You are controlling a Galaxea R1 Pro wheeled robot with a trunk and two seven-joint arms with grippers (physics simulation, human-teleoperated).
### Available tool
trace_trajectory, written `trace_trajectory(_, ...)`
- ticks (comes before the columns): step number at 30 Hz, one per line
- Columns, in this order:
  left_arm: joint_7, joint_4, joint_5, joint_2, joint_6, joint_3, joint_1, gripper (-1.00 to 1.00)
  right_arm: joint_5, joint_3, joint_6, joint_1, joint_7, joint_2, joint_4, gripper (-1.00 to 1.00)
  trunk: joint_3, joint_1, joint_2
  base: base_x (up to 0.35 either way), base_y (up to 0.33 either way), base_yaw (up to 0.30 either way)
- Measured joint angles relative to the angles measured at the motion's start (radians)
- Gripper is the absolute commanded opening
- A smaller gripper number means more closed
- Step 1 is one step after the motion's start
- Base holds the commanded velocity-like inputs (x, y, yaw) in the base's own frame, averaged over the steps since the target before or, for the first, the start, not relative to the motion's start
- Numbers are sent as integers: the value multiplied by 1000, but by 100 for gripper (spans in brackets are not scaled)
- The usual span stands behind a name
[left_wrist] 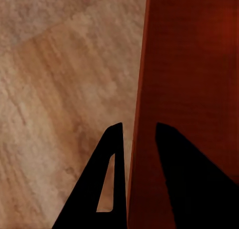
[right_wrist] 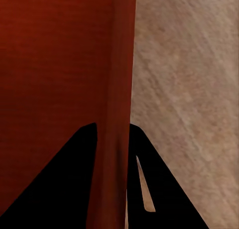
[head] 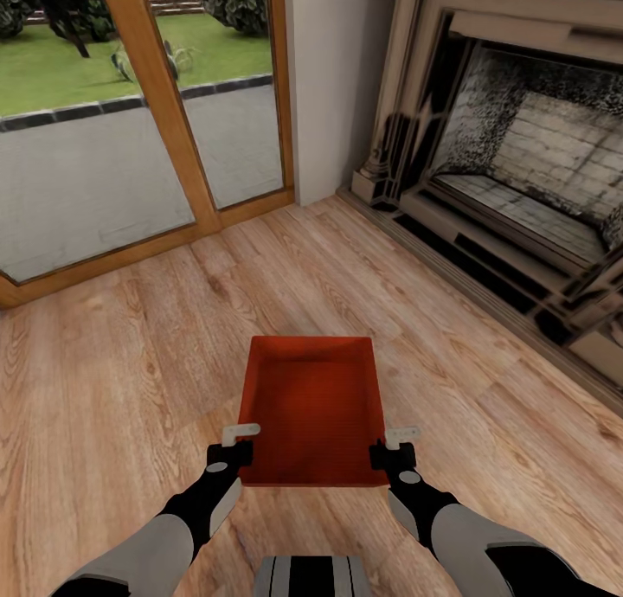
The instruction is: Move the two storage containers from the living room to the garage. In the garage, place one container on the floor and stack the other container on top of it (either order is fine).
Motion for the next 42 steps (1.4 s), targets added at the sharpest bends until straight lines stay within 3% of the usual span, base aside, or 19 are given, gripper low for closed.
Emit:
trace_trajectory(3,0,2,1,0,-3,0,0,-100,0,0,-1,0,0,0,0,-100,0,0,0,0,0,0)
trace_trajectory(42,0,9,-1,0,-1,2,0,-100,0,4,-4,0,-1,1,0,-100,122,-149,273,0,0,0)
